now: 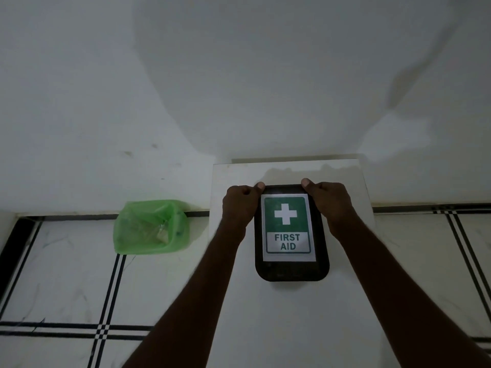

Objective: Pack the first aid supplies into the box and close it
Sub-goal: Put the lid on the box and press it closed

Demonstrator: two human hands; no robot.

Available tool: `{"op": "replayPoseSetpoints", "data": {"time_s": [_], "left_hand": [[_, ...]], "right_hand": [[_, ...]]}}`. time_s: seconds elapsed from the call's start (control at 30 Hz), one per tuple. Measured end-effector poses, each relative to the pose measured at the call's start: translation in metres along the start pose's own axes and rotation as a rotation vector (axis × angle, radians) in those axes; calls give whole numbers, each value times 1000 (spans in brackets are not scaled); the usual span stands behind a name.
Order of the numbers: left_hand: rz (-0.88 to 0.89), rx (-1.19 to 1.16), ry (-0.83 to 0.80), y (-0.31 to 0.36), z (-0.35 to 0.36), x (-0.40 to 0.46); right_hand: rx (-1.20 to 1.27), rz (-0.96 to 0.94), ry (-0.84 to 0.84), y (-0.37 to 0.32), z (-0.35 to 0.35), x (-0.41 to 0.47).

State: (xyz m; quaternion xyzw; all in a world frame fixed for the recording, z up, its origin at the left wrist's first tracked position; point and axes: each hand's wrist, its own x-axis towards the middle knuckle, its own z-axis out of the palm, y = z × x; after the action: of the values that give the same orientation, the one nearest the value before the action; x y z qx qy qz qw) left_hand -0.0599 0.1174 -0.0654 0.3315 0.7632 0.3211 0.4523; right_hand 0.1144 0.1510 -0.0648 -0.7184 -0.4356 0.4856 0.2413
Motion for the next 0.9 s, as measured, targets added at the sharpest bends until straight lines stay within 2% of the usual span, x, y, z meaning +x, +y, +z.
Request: {"op": "replayPoseSetpoints", "data": {"time_s": [0.1,0.23,0.43,0.7,0.77,0.9], "left_hand": [[7,-26,-1,0,-2,-3],[-5,-73,-60,-10,-14,-22],[-103,-99,-5,-30,-13,-50],[-60,-108,-6,-31,-16,-60],[-76,-163,-71,-45,-20,-76],[-57,-250,-253,-86,-16,-129]], "right_hand": [[8,-51,30,5,-1,-4],[-109,-94,9,24,-14,-22],[33,46,-117,43,-24,-42],[36,0,-25,42,-22,-56],[19,-1,-29,53,-22,-72],[79,89,-169,92,-14,-124]]}}
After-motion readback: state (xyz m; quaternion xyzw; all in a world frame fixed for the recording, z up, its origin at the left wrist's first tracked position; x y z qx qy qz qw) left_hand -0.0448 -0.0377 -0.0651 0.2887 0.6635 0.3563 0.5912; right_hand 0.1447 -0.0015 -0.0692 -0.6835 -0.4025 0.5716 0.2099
